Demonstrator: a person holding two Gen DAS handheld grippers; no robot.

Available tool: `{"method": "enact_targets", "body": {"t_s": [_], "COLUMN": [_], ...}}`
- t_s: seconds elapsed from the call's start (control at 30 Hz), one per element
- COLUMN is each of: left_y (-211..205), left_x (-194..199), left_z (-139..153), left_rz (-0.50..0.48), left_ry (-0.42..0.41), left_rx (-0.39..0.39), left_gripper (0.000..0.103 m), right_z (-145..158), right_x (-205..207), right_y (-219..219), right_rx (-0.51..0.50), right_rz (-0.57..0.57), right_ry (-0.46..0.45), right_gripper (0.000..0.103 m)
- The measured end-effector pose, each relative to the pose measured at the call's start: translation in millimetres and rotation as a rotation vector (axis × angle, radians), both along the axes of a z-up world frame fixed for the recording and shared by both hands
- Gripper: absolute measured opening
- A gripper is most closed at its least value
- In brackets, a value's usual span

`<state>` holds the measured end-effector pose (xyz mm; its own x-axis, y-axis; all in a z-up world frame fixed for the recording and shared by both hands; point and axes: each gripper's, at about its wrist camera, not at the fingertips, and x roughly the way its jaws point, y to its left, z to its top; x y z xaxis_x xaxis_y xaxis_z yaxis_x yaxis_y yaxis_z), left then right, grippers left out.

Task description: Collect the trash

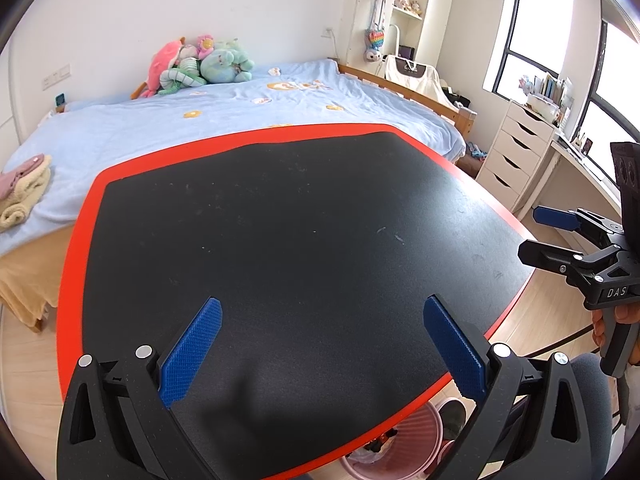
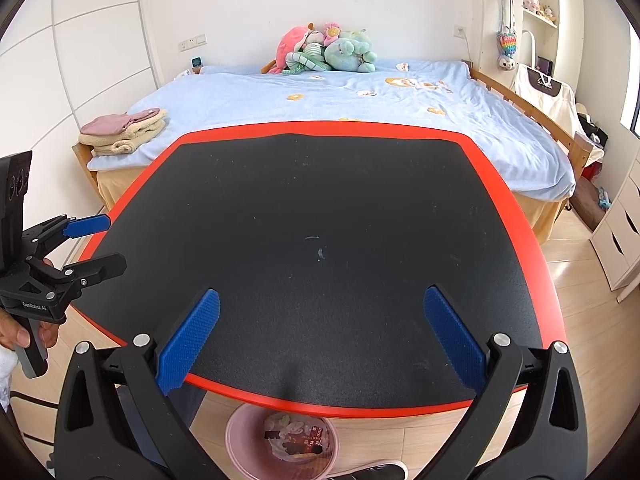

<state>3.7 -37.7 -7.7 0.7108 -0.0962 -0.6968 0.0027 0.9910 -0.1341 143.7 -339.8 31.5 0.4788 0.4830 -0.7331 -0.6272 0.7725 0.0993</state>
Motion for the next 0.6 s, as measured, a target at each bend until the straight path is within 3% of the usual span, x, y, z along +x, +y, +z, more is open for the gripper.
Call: {"method": "enact_targets", "body": {"t_s": [0.6], "left_y": [-6.6], "left_x": [0.6], "left_z": [-10.8], "left_rz": [-0.001], "left_ry": [0.016], "left_rx": [0.016], "left_gripper": [0.097], "right_z": [-4.2], "right_x": [-0.7], "right_y": [1.7], "right_rx": [-0.010], "right_rz": [0.000], "right_ry": [0.002], "right_gripper": [0.100]}}
